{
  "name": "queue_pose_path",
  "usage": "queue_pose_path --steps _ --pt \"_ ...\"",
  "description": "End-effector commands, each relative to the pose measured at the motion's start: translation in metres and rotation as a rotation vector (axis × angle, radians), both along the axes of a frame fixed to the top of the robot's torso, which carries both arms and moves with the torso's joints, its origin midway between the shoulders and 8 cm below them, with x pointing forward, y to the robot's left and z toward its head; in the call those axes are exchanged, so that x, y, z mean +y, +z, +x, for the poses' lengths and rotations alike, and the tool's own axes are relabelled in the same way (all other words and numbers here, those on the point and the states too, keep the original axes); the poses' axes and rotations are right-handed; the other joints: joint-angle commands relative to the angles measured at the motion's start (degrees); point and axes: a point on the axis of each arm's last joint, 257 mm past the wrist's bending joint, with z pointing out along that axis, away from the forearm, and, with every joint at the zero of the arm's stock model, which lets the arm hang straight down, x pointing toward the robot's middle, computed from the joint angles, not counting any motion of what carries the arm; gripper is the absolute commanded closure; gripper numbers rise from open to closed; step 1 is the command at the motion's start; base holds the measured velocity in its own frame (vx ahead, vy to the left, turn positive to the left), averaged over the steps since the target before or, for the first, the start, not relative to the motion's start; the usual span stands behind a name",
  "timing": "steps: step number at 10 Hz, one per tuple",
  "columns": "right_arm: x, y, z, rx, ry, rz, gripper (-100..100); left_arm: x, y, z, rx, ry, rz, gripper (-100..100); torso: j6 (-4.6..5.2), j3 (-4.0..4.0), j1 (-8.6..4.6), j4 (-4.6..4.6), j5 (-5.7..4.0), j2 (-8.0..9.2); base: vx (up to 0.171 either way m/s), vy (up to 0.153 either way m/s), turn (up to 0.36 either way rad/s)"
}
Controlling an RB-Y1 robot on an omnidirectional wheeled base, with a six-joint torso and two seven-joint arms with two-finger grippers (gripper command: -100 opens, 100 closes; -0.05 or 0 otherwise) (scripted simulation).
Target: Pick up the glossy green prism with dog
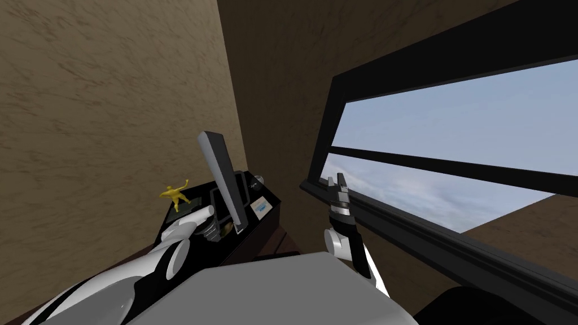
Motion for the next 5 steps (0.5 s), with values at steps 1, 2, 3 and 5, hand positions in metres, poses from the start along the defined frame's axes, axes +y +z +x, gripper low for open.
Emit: queue_pose_path --steps 1,2,3,5 --pt "0.0 0.0 0.0 0.0 0.0 0.0 0 -0.004 0.002 -0.004 0.019 0.004 -0.02 -100 0.0 0.0 0.0 0.0 0.0 0.0 0.031 -0.026 -0.059" --pt "0.0 -0.001 0.0 0.003 0.001 0.001 0 -0.002 0.001 -0.002 0.011 0.003 -0.011 -100 0.03 -0.02 -0.19 0.03 0.0 -0.09 0.01 -0.01 -0.004" --pt "0.0 -0.002 0.001 0.005 0.001 0.001 0 -0.002 0.001 -0.003 0.014 0.003 -0.014 0 0.01 -0.03 -0.25 0.05 0.0 -0.1 0.0 0.0 0.0" --pt "0.0 -0.002 0.001 0.004 0.001 0.001 0 -0.019 -0.01 -0.001 0.011 0.021 -0.018 -100 0.05 0.03 -0.13 0.07 0.03 0.0 -0.039 0.045 -0.136"
